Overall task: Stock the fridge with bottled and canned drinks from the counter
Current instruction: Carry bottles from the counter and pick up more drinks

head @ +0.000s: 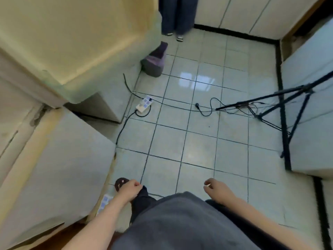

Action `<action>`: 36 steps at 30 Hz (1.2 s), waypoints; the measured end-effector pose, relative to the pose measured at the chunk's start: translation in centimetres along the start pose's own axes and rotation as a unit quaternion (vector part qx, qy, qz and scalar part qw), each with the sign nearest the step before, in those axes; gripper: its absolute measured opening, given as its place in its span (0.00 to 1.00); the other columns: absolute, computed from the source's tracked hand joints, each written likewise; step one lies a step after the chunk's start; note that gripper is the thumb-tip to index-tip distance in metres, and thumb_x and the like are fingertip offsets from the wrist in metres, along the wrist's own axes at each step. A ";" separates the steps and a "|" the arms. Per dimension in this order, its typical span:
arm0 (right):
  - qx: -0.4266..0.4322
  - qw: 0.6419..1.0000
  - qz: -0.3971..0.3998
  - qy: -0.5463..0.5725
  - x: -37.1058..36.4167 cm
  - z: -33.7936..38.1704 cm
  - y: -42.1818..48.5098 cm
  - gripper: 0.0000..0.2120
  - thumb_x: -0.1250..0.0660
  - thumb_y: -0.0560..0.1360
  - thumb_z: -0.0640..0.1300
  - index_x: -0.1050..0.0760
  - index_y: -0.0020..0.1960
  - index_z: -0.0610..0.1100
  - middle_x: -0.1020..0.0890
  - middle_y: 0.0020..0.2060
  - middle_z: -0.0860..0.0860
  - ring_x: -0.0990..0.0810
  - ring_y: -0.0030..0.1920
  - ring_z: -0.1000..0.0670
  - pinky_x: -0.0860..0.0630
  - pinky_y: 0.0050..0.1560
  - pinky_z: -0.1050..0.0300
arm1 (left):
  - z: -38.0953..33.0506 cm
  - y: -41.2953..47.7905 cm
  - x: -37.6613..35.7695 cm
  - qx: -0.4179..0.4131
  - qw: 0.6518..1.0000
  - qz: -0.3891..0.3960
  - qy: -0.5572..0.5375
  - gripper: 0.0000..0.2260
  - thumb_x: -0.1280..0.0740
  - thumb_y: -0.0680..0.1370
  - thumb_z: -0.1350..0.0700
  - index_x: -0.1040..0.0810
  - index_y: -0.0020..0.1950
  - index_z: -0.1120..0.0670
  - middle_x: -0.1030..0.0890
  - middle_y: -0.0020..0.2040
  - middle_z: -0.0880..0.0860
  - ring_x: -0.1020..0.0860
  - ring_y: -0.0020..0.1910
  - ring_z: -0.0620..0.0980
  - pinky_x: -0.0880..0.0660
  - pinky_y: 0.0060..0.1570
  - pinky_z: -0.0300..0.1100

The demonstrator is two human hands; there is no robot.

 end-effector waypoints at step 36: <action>-0.435 0.510 -0.256 0.696 -0.9 -69.7 -21.5 0.09 0.41 0.80 0.46 0.26 0.57 0.46 0.21 0.54 0.49 0.23 0.55 0.50 0.26 0.61 0.52 | -77.4 -11.2 -69.3 -0.375 0.704 0.213 0.565 0.07 0.39 0.79 0.53 0.24 0.50 0.54 0.21 0.49 0.58 0.23 0.51 0.58 0.29 0.49 0.44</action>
Point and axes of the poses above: each hand's wrist, its own y-axis towards the middle knuckle, its own x-axis out of the back of the hand, z = x × y, the point moved 10 cm from there along y, towards the middle knuckle
